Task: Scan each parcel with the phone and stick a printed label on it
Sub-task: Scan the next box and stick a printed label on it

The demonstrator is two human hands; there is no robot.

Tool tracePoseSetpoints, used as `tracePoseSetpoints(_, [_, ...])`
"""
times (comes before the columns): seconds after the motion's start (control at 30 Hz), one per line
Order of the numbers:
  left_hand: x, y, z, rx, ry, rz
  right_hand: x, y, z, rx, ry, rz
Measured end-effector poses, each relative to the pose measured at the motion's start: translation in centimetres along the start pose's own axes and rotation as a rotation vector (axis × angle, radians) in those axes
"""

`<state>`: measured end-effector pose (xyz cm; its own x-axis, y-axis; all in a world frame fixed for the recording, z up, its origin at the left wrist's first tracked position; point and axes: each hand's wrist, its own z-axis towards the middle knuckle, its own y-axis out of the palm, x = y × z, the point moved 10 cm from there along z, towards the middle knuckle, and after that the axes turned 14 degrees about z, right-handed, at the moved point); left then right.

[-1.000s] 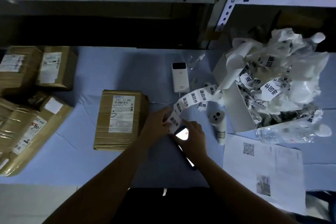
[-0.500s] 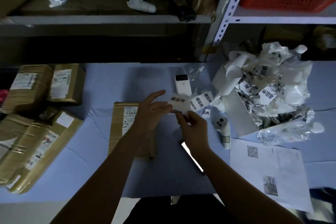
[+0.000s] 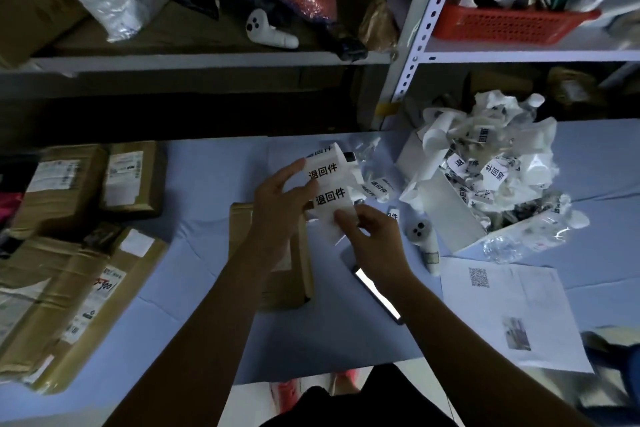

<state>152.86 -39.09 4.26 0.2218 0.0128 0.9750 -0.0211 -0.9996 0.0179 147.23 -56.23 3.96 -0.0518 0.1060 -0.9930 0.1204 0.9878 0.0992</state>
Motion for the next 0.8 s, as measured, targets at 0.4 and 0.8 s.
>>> tracePoseSetpoints(0.4, [5.2, 0.3, -4.0, -0.058, 0.589, 0.674, -2.5, 3.0, -0.5, -0.052, -0.140, -0.104])
tracePoseSetpoints(0.8, [2.7, -0.6, -3.6, -0.108, 0.479, 0.594, -4.5, 3.9, -1.3, -0.193, -0.267, -0.296])
